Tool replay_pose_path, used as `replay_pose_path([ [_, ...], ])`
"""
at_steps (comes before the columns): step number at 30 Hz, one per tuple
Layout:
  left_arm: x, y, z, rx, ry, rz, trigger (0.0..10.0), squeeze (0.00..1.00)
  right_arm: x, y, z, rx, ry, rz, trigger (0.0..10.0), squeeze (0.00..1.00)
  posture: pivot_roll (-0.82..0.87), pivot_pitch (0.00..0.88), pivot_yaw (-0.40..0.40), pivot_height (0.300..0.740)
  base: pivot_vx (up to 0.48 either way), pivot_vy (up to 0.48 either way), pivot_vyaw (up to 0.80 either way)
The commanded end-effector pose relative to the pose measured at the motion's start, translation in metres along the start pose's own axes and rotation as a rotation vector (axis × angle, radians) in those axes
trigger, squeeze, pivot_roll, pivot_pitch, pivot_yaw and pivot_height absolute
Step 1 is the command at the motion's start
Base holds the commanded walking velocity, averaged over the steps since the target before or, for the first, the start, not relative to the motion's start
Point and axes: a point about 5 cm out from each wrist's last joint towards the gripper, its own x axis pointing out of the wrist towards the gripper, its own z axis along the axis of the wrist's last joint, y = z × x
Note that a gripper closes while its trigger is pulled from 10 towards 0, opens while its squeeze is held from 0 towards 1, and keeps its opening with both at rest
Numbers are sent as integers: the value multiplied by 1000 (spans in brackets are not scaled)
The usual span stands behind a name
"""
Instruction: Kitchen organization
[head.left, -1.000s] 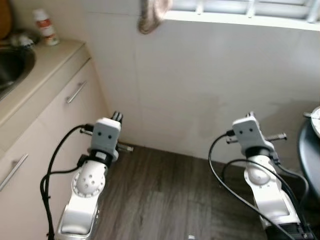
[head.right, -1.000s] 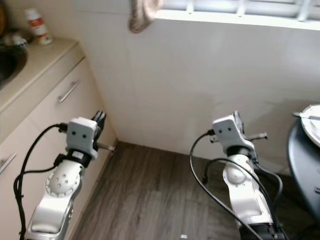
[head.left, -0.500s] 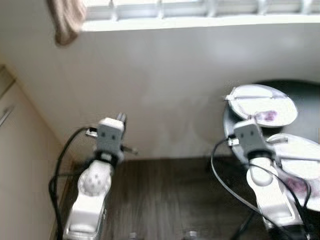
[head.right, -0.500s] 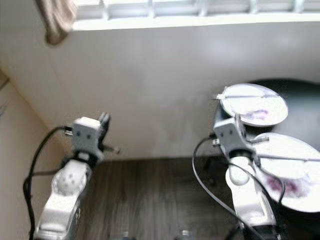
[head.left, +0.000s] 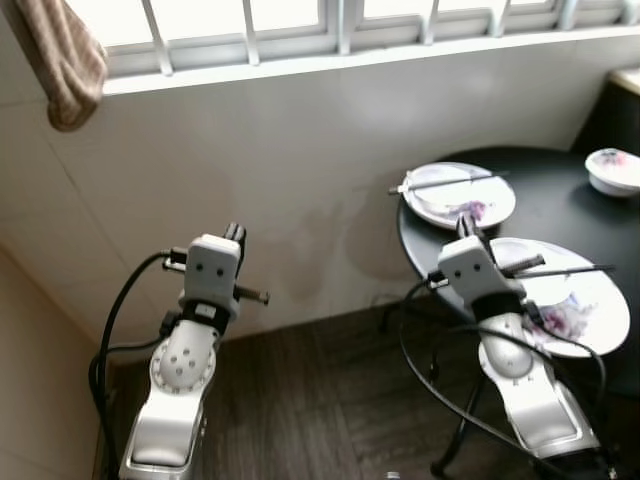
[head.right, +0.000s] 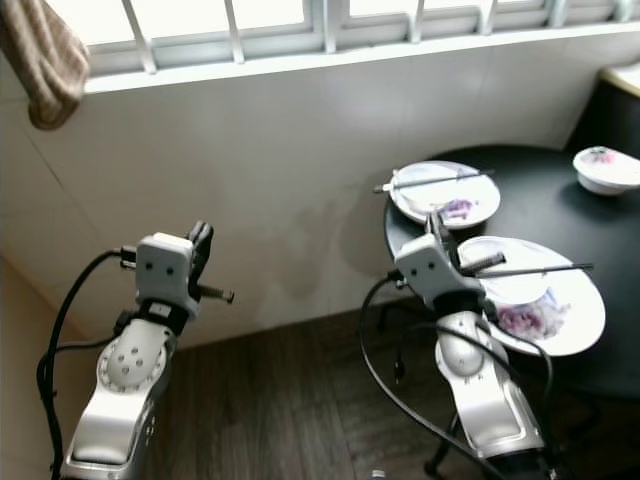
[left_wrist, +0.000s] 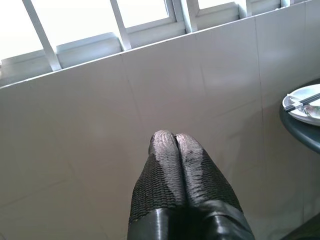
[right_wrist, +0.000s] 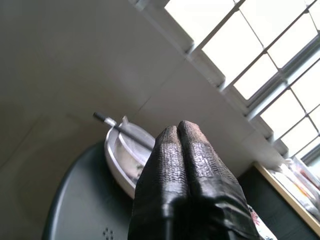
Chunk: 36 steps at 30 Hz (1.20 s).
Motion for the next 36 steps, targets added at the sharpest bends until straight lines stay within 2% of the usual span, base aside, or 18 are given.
replay_pose_path([
  [1, 2, -2, -1, 1, 11, -4, 10000, 0, -6, 13, -10, -66, 46, 127, 10000, 0, -33, 24, 14, 740, 0, 0, 0],
  [2, 2, -2, -2, 0, 12, -5, 10000, 0, -10, 20, -14, -96, 52, 210, 10000, 0, -33, 24, 14, 740, 0, 0, 0],
  [3, 2, -2, -2, 0, 12, -5, 10000, 0, -10, 20, -14, -96, 52, 210, 10000, 0, -33, 24, 14, 740, 0, 0, 0],
  [4, 2, -2, -2, -2, 15, -7, 10000, 0, -15, 26, -17, -144, 62, 287, 10000, 0, -39, 24, 14, 740, 0, 0, 0],
  [9, 3, -3, -2, -5, 15, -10, 10000, 0, -15, 28, -19, -169, 57, 338, 10000, 0, -38, 24, 14, 740, 0, 0, 0],
  [17, 3, -2, -3, -14, 20, -5, 10000, 0, -13, 21, -33, -279, 142, 308, 10000, 0, -33, 22, 11, 740, 0, 0, 0],
  [26, 3, -3, -4, -20, 22, -8, 10000, 0, -11, 11, -42, -317, 208, 256, 10000, 0, -37, 24, 13, 740, 0, 0, 0],
  [36, 3, -3, -5, -25, 26, -10, 10000, 0, -11, 10, -49, -337, 257, 229, 10000, 0, -35, 25, 13, 740, 0, 0, 0],
])
